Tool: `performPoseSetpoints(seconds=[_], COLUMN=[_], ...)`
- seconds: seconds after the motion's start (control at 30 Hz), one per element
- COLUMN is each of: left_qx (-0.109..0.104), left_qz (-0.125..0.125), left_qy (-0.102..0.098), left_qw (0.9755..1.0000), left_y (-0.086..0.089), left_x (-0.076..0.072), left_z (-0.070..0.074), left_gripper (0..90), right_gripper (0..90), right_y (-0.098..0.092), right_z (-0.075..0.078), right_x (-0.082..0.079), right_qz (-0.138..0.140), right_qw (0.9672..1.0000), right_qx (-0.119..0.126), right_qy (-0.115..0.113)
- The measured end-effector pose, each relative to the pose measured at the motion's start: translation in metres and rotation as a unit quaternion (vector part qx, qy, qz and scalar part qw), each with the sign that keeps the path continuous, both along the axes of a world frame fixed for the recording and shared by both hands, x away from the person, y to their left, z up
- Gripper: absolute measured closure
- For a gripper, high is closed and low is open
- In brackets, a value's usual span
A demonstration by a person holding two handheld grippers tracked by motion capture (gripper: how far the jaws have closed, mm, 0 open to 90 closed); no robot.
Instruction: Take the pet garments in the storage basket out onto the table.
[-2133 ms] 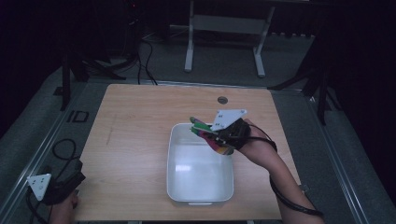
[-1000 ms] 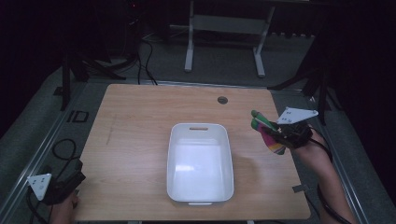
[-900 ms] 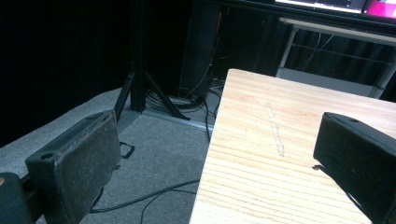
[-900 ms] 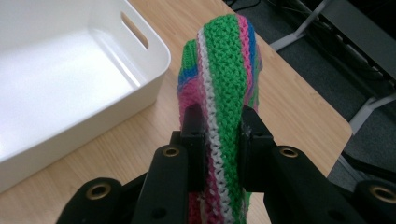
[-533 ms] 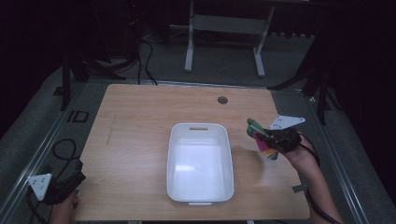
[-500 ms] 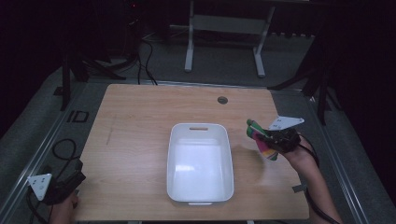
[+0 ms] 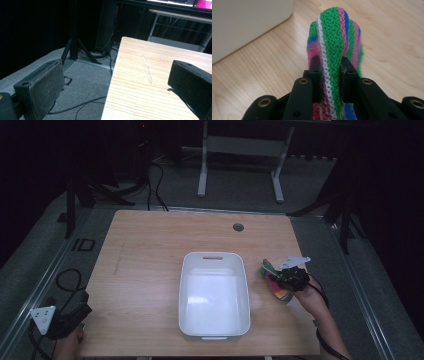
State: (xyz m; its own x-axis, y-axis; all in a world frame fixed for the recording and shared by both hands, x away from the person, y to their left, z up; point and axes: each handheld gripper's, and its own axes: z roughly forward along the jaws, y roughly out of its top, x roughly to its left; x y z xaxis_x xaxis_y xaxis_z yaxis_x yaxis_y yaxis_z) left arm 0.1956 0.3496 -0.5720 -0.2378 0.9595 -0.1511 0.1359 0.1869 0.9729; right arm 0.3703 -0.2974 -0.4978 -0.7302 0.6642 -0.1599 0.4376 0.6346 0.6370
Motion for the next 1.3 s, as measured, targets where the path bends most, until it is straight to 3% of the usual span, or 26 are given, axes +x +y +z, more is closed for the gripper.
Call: performPoseSetpoints(seconds=[0.13, 0.27, 0.43, 0.5, 0.6, 0.7, 0.8, 0.9, 0.97, 1.17, 1.3], left_qx=[0.0, 0.0, 0.001, 0.0, 0.001, 0.0, -0.001, -0.001, -0.001, 0.0, 0.001], left_qz=[0.0, 0.0, 0.0, 0.001, 0.001, 0.002, 0.001, 0.002, 0.001, 0.002, 0.002], left_qy=[0.0, 0.0, 0.001, 0.001, 0.0, 0.001, 0.0, 0.0, 0.0, 0.001, 0.001], left_qw=[1.0, 1.0, 1.0, 1.0, 1.0, 1.0, 1.0, 1.0, 1.0, 1.0, 1.0], left_y=[0.0, 0.0, 0.0, 0.0, 0.0, 0.0, 0.0, 0.0, 0.0, 0.0, 0.0], left_x=[0.0, 0.0, 0.0, 0.0, 0.0, 0.0, 0.0, 0.0, 0.0, 0.0, 0.0], left_z=[0.0, 0.0, 0.0, 0.0, 0.0, 0.0, 0.0, 0.0, 0.0, 0.0, 0.0], left_gripper=[1.2, 1.2, 1.2, 1.2, 1.2, 1.2, 1.2, 1.2, 1.2, 1.2, 1.2], right_gripper=[75.0, 74.6, 73.8, 70.2, 56.4, 47.9, 39.3, 32.7, 30.6, 12.8, 12.0], right_y=[0.006, 0.019, 0.022, 0.023, 0.026, 0.026, 0.02, 0.004, -0.001, -0.026, -0.042], right_z=[-0.01, -0.031, -0.038, -0.038, -0.034, -0.025, -0.014, 0.0, 0.002, 0.007, 0.002], right_x=[0.001, 0.003, 0.002, 0.002, 0.0, -0.003, -0.008, -0.016, -0.018, -0.029, -0.039], right_qz=[0.003, 0.011, 0.006, 0.006, 0.014, 0.016, 0.015, -0.01, -0.014, -0.045, -0.066], right_qw=[0.9999, 0.9991, 0.9992, 0.9991, 0.9989, 0.9991, 0.9993, 0.9987, 0.9984, 0.9963, 0.9934], right_qx=[-0.005, -0.019, -0.014, -0.017, -0.023, -0.011, 0.021, 0.047, 0.052, 0.072, 0.094], right_qy=[0.014, 0.037, 0.037, 0.038, 0.038, 0.037, 0.027, 0.016, 0.015, 0.014, 0.007])
